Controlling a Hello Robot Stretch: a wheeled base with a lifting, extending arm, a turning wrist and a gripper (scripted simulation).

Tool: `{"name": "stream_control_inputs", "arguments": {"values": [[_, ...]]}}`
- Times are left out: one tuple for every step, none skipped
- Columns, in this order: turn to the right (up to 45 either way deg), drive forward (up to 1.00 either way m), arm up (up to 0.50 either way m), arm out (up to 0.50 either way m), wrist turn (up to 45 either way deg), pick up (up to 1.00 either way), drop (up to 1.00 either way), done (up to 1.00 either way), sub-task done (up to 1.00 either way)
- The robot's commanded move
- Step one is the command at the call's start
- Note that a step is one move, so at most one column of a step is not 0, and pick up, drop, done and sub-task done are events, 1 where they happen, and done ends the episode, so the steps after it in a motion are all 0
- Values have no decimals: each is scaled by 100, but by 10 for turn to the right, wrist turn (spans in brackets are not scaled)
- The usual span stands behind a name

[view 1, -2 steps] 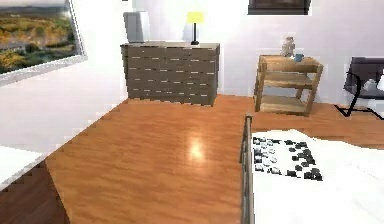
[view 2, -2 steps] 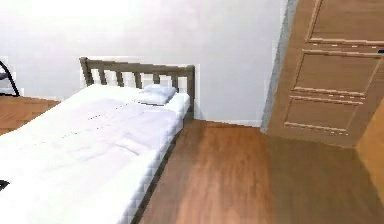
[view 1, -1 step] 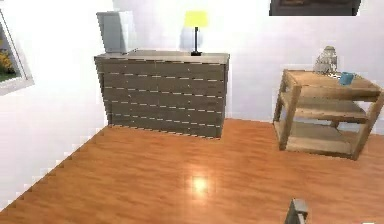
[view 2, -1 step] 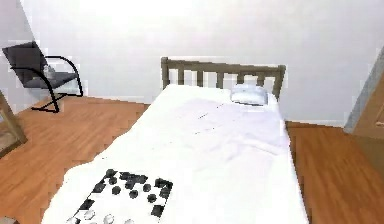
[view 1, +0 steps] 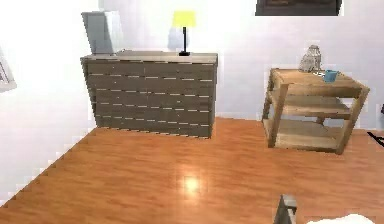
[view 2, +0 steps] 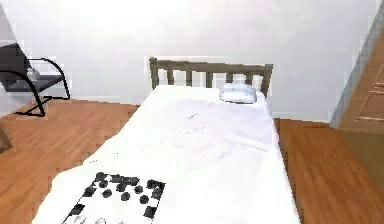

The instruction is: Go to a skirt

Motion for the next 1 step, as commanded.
{"name": "stream_control_inputs", "arguments": {"values": [[0,100,0,0,0,0,0,0,0]]}}
